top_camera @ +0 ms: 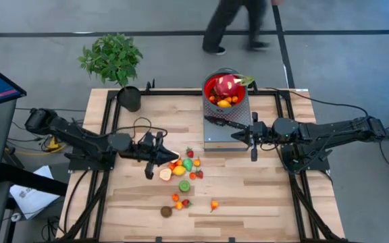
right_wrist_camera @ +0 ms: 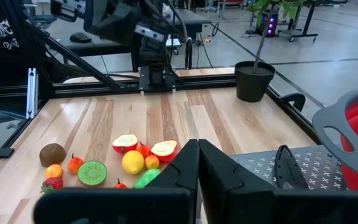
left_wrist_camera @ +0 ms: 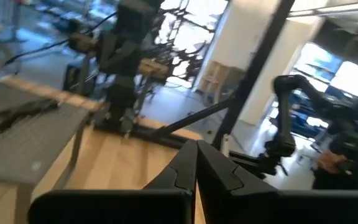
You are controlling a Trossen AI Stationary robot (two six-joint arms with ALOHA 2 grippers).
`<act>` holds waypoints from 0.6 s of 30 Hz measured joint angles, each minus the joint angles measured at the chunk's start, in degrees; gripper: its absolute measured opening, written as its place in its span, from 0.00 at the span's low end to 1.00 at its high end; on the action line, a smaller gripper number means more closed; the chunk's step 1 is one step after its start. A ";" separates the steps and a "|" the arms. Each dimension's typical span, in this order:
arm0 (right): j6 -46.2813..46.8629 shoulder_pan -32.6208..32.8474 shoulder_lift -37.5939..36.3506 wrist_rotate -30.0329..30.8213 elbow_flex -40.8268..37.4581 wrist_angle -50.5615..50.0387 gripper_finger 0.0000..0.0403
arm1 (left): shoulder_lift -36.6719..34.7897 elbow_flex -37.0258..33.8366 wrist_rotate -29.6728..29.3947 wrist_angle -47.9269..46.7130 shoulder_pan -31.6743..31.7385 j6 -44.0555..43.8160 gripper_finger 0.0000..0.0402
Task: Pick & Place Fruit
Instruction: Put the red half apple into the red colander on the shelf
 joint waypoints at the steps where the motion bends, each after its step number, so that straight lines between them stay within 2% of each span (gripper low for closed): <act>1: 0.02 0.00 0.00 0.00 0.00 0.02 0.01 | 0.00 0.00 -2.30 -1.08 -0.88 -0.91 0.00; 11: 0.02 0.00 0.00 0.00 0.00 0.01 0.01 | 0.00 0.00 -23.37 -7.42 -7.35 -9.31 0.00; 18: 0.02 0.00 0.00 0.00 0.00 0.00 0.01 | 1.20 0.38 -31.74 -7.41 -10.42 -11.22 0.00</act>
